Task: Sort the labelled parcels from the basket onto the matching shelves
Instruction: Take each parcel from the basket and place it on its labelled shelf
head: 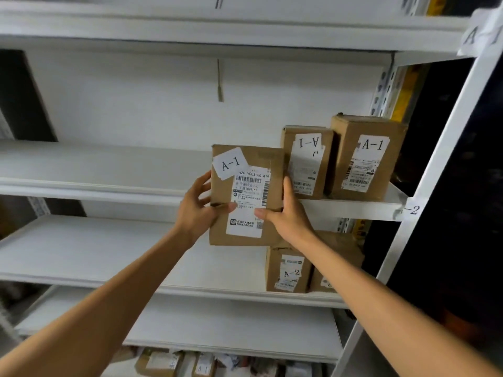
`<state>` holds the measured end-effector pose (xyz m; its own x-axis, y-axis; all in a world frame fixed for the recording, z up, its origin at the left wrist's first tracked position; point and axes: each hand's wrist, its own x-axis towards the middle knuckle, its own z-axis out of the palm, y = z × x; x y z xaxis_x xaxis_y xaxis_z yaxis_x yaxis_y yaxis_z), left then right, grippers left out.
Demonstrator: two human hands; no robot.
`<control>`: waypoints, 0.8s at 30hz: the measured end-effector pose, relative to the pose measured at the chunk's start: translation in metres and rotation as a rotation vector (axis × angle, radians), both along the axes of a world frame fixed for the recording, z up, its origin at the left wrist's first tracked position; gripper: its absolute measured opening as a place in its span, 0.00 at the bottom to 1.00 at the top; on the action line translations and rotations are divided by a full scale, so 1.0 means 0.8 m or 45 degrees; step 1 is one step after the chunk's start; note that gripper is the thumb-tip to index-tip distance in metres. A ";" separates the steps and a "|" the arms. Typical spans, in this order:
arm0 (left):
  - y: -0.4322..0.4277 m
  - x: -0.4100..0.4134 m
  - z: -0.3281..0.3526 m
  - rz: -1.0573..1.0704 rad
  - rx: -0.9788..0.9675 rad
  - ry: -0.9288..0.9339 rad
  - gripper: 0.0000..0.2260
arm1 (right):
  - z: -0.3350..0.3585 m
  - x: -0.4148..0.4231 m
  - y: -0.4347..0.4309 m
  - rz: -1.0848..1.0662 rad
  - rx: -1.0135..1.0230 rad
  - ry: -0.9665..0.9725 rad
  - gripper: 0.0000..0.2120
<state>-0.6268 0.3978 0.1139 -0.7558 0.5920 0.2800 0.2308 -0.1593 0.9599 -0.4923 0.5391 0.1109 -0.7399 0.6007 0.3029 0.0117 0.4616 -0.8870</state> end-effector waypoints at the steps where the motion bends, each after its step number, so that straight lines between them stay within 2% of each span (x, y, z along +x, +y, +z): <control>1: 0.000 -0.007 0.010 0.014 0.012 0.012 0.36 | 0.011 -0.007 0.003 0.000 0.028 0.014 0.43; 7: 0.016 -0.045 0.054 0.062 0.054 0.073 0.35 | 0.061 -0.063 0.022 -0.042 0.229 0.094 0.41; 9: 0.027 -0.053 0.058 0.102 0.037 0.106 0.35 | 0.062 -0.082 0.032 -0.122 0.283 0.132 0.37; 12: 0.047 -0.061 0.059 0.144 -0.010 0.160 0.36 | 0.059 -0.102 0.046 -0.185 0.338 0.056 0.37; 15: 0.070 -0.067 0.055 0.155 -0.049 0.214 0.36 | 0.055 -0.104 0.055 -0.253 0.375 0.000 0.39; 18: 0.090 -0.074 0.052 0.168 -0.079 0.271 0.36 | 0.053 -0.101 0.057 -0.360 0.530 0.116 0.38; 21: 0.107 -0.082 0.054 0.120 -0.100 0.268 0.36 | 0.054 -0.098 0.066 -0.450 0.681 0.175 0.35; 24: 0.121 -0.086 0.056 0.089 -0.150 0.264 0.37 | 0.055 -0.090 0.075 -0.431 0.684 0.148 0.32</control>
<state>-0.6954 0.4948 0.1589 -0.7297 0.5779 0.3655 0.4313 -0.0258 0.9018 -0.5643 0.5989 0.1550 -0.4804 0.5372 0.6933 0.1521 0.8295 -0.5374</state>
